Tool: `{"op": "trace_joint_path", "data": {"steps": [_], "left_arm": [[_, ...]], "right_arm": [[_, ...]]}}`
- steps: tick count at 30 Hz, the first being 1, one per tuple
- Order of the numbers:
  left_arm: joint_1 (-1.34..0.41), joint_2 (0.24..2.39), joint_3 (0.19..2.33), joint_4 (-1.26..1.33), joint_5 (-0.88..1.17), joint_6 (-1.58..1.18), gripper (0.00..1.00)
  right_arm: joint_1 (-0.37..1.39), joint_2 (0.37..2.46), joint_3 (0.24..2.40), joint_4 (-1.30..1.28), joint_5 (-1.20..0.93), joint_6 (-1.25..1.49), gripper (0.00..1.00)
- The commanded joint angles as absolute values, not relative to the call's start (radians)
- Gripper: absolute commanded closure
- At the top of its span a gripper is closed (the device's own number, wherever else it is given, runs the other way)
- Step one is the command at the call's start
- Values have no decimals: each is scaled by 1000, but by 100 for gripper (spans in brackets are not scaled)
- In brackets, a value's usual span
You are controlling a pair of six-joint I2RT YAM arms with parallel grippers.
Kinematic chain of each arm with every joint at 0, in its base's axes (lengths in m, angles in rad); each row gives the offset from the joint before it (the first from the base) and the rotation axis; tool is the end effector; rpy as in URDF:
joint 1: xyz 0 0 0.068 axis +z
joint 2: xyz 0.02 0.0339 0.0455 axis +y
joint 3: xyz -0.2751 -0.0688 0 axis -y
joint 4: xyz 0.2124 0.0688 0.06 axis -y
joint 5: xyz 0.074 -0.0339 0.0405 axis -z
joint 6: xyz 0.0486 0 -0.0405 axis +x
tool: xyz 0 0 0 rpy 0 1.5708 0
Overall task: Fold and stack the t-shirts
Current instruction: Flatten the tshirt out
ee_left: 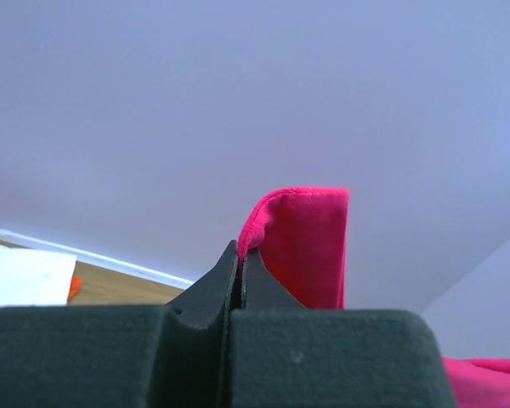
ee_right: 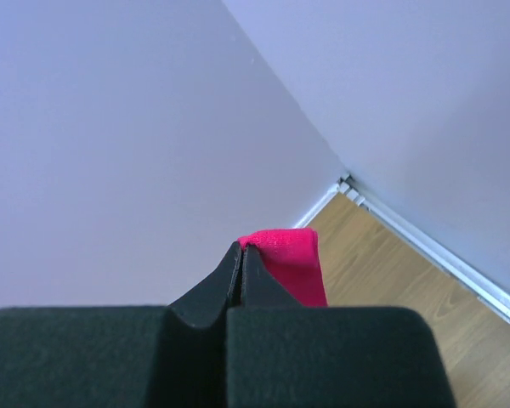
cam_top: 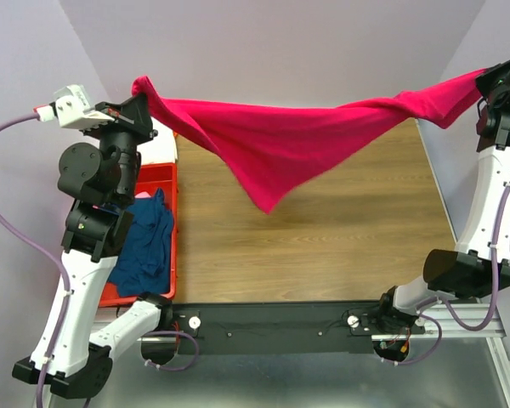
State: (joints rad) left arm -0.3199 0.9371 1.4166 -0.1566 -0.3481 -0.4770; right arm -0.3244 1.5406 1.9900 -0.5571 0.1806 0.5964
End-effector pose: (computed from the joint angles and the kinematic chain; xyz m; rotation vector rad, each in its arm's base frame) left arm 0.1299 -0.0256 0.5244 -0.4009 1.2176 -0.4694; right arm 0.2797 -0.1033 0.5217 0.8644 1.4371 0.0535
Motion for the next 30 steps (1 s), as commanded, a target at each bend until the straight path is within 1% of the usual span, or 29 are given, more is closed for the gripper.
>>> {"op": "trace_joint_path", "data": {"steps": [1,4,6,9,10,11,12,13,14,15,16,17,18,19,20,21,23,27,29,30], "left_arm": [[-311,919,1367,-80,-393,-463,100],[-311,949,1348,-58,-368,-459,100],[-311,992,1336,-35,-312,-468,100],[-310,1145,1365,-5,-232,-468,100],[-308,1245,1380,24,-223,-463,100],[-305,1297,1428,31,-206,-457,100],[-298,1351,1457,35,-206,-453,100],[-293,1458,1486,47,-207,-446,100],[-287,1515,1518,49,-207,-449,98],[-281,1570,1592,41,-193,-452,76],[-273,1677,1630,28,-177,-454,63],[-272,1727,1672,3,-163,-462,54],[-272,1773,1760,-61,-138,-465,43],[-275,1833,1787,-78,-114,-466,39],[-284,1848,1798,-89,-94,-466,34],[-290,1856,1786,-101,-77,-463,32],[-313,1845,1747,-113,-66,-448,32],[-342,1764,1534,-129,-31,-394,32],[-354,1702,1456,-135,-5,-376,32],[-370,1683,1384,-137,-5,-365,32]], "right_arm": [[-331,1505,2042,-583,279,587,100],[-331,1496,2017,-583,262,594,99],[-331,1497,1979,-583,255,600,100],[-331,1503,1872,-583,206,618,100],[-331,1509,1838,-581,183,623,100],[-331,1511,1756,-578,172,633,100],[-331,1517,1720,-578,164,641,100],[-330,1525,1636,-575,149,640,100],[-330,1528,1596,-565,147,644,100],[-331,1531,1551,-563,149,644,100],[-330,1539,1513,-560,150,641,99],[-330,1543,1434,-548,149,644,100],[-330,1548,1402,-546,138,641,100],[-330,1551,1375,-545,126,635,100],[-330,1552,1341,-535,117,631,100],[-330,1551,1286,-534,106,627,99],[-330,1549,1232,-528,97,612,100],[-330,1539,1123,-505,72,580,100],[-330,1542,1094,-489,51,575,100],[-330,1545,1082,-480,42,574,100]]}}
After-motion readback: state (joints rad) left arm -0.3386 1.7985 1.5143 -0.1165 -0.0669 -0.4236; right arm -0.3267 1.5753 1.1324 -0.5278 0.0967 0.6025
